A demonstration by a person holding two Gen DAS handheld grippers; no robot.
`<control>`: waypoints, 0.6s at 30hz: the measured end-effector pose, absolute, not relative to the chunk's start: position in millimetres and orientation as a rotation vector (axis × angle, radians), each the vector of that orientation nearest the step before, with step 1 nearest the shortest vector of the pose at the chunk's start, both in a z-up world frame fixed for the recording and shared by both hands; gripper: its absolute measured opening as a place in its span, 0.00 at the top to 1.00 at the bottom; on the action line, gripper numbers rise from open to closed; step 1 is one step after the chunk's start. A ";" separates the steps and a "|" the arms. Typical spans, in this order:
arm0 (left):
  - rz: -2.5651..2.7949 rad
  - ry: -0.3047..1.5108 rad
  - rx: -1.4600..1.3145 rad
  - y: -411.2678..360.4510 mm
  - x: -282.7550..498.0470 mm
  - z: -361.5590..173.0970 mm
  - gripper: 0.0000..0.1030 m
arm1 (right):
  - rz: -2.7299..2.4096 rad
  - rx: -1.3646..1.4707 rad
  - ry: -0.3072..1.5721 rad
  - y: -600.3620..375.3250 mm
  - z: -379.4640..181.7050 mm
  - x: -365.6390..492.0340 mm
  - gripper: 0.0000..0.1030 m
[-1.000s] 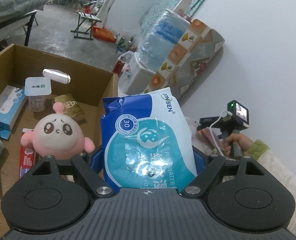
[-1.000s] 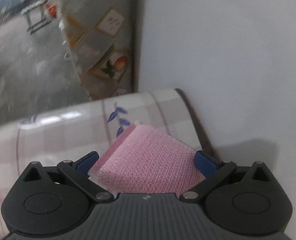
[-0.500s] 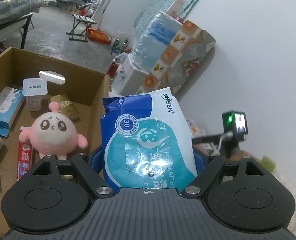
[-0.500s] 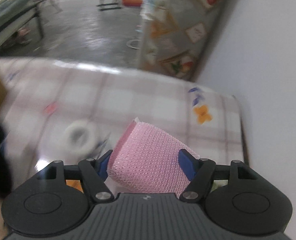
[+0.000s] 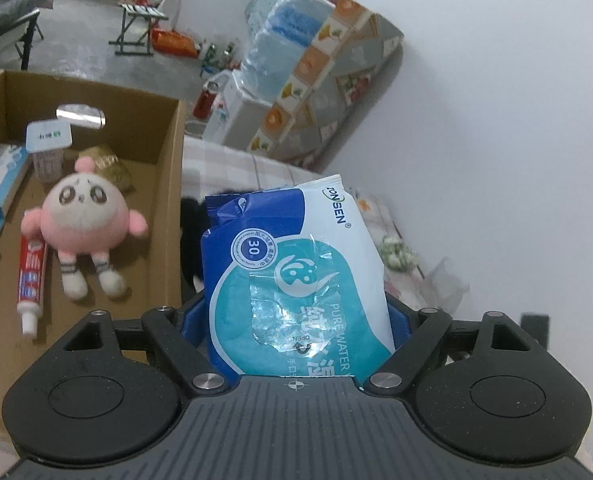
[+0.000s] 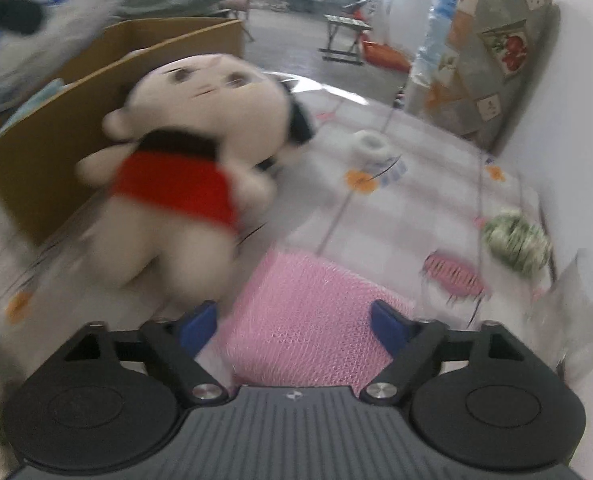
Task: Organize soft objects
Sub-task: 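Lower the wipes pack into the box and open the left tool while the right tool holds the sponge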
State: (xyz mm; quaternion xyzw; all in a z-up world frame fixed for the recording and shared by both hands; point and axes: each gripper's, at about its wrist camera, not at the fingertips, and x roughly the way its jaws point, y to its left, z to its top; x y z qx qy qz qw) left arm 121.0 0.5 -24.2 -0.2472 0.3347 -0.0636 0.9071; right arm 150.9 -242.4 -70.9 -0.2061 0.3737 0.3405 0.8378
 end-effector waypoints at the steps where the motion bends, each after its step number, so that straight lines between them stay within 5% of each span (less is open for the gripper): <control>1: -0.134 0.699 -0.511 -0.1 119.3 -25.3 0.19 | 0.723 -0.427 0.787 -245.1 -73.2 145.2 0.15; 18: -0.061 0.644 -0.534 39.7 67.7 -1.4 0.19 | 0.655 -0.129 0.931 -274.9 -91.4 182.1 0.10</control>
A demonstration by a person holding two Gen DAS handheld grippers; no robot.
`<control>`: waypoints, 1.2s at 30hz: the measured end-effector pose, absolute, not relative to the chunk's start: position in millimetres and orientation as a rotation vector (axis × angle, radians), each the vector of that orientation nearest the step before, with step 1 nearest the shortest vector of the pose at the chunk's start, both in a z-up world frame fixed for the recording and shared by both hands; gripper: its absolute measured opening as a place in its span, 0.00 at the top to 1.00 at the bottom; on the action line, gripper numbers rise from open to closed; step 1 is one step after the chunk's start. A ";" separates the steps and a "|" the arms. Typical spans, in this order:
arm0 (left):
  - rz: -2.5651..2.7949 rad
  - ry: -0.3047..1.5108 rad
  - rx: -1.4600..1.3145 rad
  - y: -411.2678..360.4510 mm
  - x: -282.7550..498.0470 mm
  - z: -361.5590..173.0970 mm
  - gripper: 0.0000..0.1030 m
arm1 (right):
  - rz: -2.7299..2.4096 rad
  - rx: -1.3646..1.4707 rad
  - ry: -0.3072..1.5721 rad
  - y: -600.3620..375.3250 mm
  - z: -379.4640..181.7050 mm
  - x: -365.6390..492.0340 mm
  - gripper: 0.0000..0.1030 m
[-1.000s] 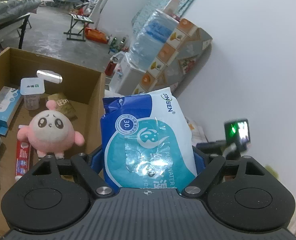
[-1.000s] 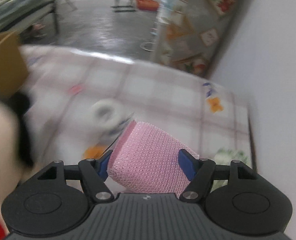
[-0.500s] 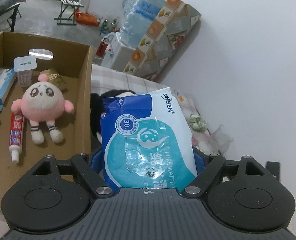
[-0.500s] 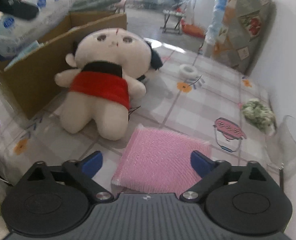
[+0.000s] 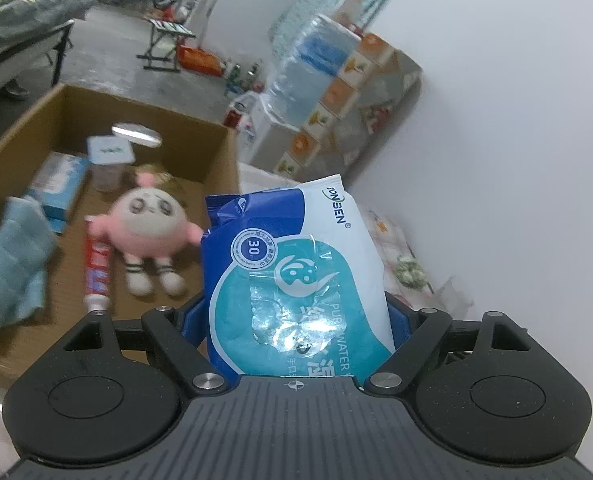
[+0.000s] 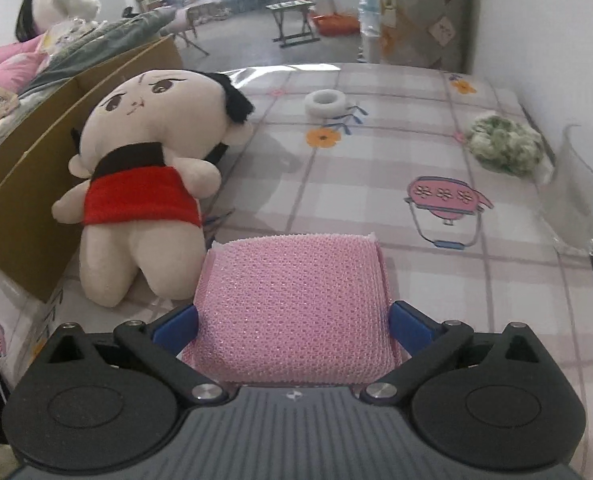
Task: Organize soft objects
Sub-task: 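Lower the wipes pack into the box and open the left tool while the right tool holds the sponge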
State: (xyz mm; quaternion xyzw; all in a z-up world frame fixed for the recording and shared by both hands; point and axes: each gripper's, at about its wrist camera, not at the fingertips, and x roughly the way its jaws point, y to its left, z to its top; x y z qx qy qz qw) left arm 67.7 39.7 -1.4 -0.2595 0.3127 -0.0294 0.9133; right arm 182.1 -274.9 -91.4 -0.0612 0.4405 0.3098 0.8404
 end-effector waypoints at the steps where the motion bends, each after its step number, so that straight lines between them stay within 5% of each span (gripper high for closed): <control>1: -0.051 0.638 -0.536 45.1 63.3 1.0 0.19 | 0.666 -0.135 0.940 -273.5 -91.1 183.1 0.10; 11: 0.088 0.646 -0.585 106.0 47.9 4.7 0.19 | 0.692 -0.070 0.994 -280.4 -89.5 187.8 0.10; 24: 0.087 0.965 -0.569 96.3 140.4 -72.9 0.19 | 0.712 -0.079 0.986 -277.8 -89.6 182.8 0.10; 36: 0.109 1.065 -0.751 108.2 142.6 -108.7 0.07 | 0.703 -0.120 0.976 -273.9 -87.0 184.5 0.10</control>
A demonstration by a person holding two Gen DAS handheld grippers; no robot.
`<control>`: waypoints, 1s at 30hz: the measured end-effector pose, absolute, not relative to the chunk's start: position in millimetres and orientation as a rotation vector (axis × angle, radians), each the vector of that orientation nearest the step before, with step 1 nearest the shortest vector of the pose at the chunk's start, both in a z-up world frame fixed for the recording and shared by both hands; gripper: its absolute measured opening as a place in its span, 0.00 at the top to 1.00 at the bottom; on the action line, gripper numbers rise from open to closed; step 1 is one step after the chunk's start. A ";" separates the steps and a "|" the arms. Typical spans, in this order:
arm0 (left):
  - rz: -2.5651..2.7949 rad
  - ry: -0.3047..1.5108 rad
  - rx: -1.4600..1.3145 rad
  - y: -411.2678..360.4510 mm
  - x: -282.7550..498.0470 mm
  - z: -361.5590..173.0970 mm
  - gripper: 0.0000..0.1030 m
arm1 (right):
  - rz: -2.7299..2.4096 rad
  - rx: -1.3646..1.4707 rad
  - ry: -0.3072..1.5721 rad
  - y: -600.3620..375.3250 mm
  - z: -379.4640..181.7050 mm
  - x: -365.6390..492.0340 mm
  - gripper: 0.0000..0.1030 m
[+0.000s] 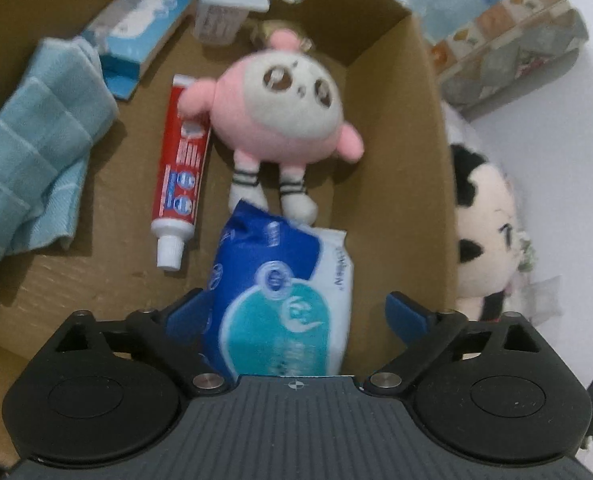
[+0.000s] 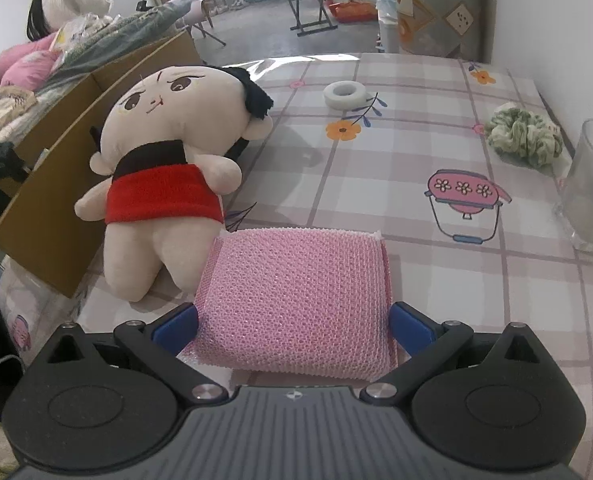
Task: Organize soft objects
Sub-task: 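Lower the wipes pack into the box and open the left tool while the right tool holds the sponge, then lower the pink sponge into the cardboard box and open the right tool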
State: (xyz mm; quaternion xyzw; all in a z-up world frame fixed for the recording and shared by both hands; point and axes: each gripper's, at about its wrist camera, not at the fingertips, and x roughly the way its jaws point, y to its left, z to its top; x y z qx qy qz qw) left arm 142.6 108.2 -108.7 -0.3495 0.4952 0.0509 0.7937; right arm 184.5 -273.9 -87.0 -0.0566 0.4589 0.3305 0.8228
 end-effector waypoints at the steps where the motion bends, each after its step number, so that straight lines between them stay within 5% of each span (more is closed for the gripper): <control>1: 0.107 1.045 -0.748 109.0 138.6 -104.4 0.07 | 0.698 -0.137 0.974 -271.8 -87.4 184.7 0.10; 20: 0.034 0.797 -0.660 88.0 70.0 -51.0 0.06 | 0.607 -0.274 0.901 -243.0 -101.6 176.1 0.14; 30: 0.048 0.696 -0.665 98.1 34.6 -41.1 0.06 | 0.528 -0.102 0.836 -280.3 -56.3 151.0 0.18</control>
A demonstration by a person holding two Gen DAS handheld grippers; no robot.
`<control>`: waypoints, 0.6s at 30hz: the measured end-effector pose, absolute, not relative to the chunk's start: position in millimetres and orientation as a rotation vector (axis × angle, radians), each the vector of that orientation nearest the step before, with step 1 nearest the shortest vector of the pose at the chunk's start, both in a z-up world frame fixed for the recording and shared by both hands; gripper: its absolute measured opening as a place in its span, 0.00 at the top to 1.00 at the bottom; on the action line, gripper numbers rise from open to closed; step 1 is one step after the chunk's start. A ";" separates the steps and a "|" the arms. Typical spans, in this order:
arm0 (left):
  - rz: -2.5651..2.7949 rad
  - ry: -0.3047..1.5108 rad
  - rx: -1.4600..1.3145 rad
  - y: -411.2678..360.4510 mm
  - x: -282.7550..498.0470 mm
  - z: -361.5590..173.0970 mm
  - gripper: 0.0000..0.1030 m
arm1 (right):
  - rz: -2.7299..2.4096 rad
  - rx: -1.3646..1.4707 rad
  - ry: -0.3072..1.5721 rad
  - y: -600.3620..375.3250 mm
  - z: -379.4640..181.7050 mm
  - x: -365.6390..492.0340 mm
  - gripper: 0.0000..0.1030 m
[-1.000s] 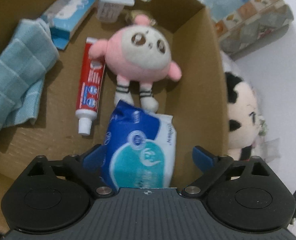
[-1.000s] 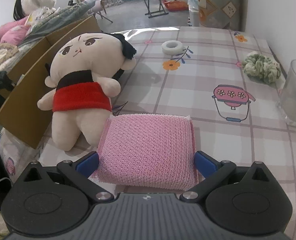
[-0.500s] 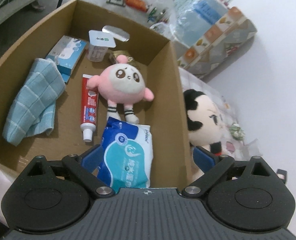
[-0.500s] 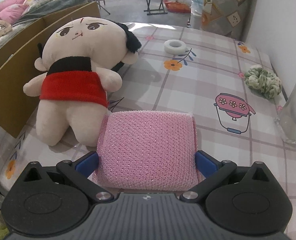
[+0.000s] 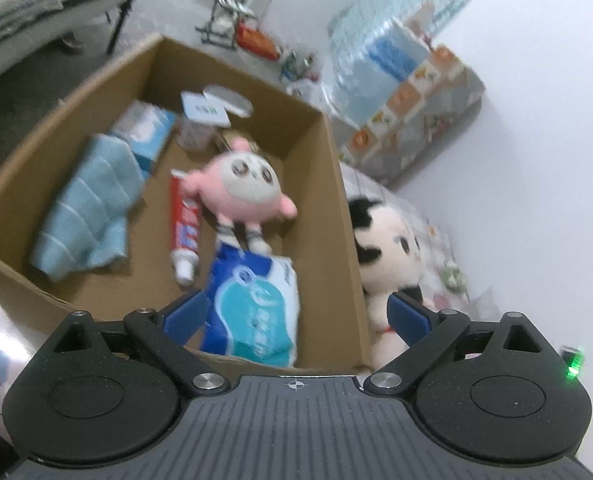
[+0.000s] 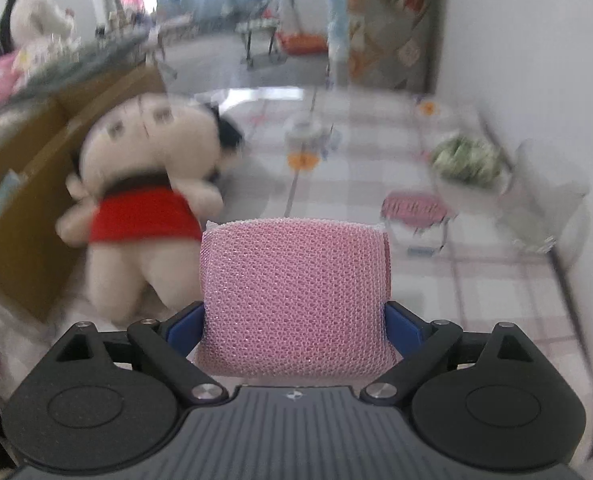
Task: Organize soft objects
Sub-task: 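Lower the pink sponge into the cardboard box and open the right tool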
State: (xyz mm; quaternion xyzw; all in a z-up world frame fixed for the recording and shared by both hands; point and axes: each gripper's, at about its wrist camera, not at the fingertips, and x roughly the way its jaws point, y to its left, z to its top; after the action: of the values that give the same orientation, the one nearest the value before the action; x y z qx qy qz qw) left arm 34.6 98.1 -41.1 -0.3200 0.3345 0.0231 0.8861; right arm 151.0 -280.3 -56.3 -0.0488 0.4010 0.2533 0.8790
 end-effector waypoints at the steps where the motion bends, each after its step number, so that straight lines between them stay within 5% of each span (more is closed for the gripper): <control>1: 0.063 0.678 -0.667 101.8 30.0 -38.9 0.06 | 0.539 -0.077 0.798 -282.4 -39.8 144.0 0.18; 10: 0.349 0.483 -0.733 143.2 -20.3 -35.3 0.06 | 0.953 -0.196 0.509 -166.4 77.4 86.0 0.18; 18: 0.459 0.391 -0.850 185.1 -55.6 -54.6 0.05 | 1.260 -0.441 0.735 24.8 53.3 98.1 0.18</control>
State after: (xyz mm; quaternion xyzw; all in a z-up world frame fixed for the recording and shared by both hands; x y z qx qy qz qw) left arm -55.6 185.1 -54.6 -0.4059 0.1866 0.2193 0.8674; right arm 98.1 24.8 53.3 -0.2000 0.3330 0.5709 0.7233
